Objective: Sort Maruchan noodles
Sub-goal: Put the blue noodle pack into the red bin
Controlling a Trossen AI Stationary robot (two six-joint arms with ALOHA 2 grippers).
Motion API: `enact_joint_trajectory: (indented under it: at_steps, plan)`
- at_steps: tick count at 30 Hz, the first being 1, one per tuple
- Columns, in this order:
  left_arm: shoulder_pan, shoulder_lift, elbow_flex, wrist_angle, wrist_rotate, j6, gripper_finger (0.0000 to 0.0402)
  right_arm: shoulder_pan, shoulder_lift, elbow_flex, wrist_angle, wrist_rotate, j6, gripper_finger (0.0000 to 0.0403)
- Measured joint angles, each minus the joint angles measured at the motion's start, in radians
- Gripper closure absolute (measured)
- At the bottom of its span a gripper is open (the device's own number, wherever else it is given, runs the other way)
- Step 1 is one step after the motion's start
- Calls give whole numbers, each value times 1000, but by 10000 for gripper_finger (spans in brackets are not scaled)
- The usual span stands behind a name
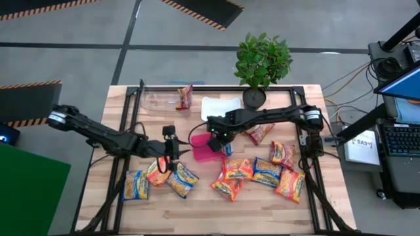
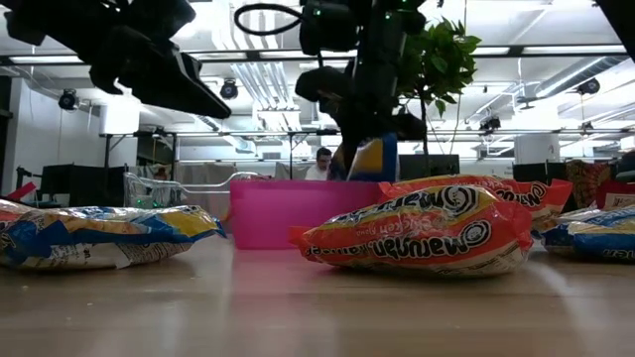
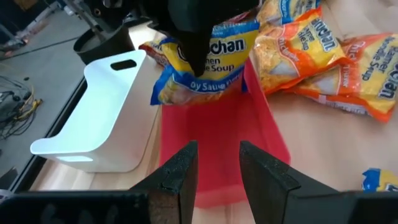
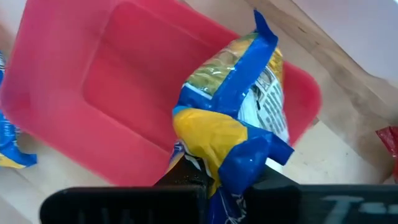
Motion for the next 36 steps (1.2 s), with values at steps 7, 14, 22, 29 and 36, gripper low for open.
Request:
enact_joint_trajectory:
  at_steps: [7,14,22,29,36]
  plan:
    - [2,15,0,11,0,4,302,5,18,1,1,1,-19,390]
    - [2,32,0,60,2,23,302,5,6,17,-14,0,-28,372]
    - [2,142,1,217,8,61,301,7,-11,46,-19,1,-43,325]
    - [0,194,1,177,64,63,254,6,-18,50,-27,2,-90,304]
    - [0,228,1,172,64,120,187,6,-18,50,-31,2,-120,331]
